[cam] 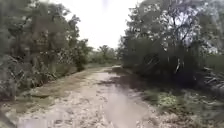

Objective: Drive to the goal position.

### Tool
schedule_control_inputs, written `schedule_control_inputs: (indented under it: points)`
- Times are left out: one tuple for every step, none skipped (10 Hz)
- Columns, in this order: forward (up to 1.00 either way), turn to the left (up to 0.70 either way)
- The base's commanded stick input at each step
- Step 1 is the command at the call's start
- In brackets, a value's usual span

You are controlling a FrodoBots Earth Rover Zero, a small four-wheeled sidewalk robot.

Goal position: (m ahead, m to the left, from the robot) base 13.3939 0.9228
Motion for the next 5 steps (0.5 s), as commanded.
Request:
schedule_control_inputs:
  points:
    - [0.85, 0.12]
    - [0.85, 0.0]
    - [0.85, 0.0]
    - [0.85, 0.0]
    - [0.85, 0.0]
